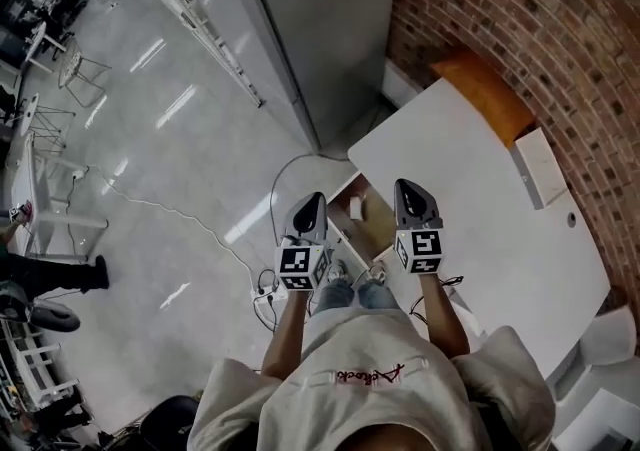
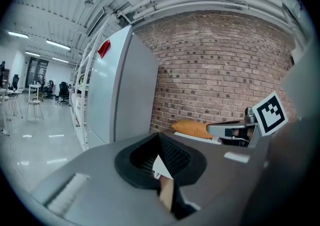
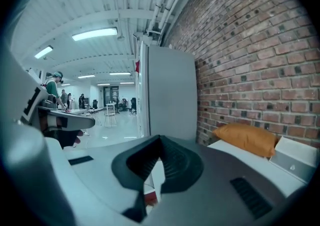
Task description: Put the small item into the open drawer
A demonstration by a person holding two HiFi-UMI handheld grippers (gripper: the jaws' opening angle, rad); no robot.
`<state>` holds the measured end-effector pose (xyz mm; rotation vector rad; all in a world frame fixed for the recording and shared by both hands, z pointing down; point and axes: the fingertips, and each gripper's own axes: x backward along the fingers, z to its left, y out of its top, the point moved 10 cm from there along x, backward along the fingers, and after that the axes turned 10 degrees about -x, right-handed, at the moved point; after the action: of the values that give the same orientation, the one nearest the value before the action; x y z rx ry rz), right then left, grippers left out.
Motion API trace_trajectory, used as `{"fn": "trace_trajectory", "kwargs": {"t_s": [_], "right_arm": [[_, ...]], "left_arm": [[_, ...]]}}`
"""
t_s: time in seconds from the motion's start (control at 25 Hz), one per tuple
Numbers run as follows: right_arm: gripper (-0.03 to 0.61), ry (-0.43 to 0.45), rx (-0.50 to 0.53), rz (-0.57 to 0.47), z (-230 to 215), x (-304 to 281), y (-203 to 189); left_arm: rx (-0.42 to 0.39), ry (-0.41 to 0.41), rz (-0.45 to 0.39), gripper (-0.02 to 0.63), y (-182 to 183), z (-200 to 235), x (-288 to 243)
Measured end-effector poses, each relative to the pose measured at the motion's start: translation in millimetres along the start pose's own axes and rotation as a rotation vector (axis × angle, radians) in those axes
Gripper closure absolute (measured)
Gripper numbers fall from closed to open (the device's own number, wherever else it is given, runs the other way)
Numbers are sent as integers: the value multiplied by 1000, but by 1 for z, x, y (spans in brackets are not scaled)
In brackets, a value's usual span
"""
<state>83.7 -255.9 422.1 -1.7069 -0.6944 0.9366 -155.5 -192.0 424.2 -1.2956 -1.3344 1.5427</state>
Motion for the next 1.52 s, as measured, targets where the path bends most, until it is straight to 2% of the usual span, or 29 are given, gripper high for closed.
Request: {"fn": "trace_trajectory", "kwargs": {"t_s": [0.24,0.68,0.92,1.52], "right_arm": [[566,-13,34,-44,-2,18,32],[566,-30,80,-137,-12,39,73],[566,-39,86,-165,-11,47,81],[566,-28,95,-150,-7,42,83]], "left_arm": [[-23,27,-56,606,34,0,9],[-76,61,-139,606,74,-1,16],[-86,87,-156,606,84,3,20],[-82,82,-165,606,90,7,13]]}}
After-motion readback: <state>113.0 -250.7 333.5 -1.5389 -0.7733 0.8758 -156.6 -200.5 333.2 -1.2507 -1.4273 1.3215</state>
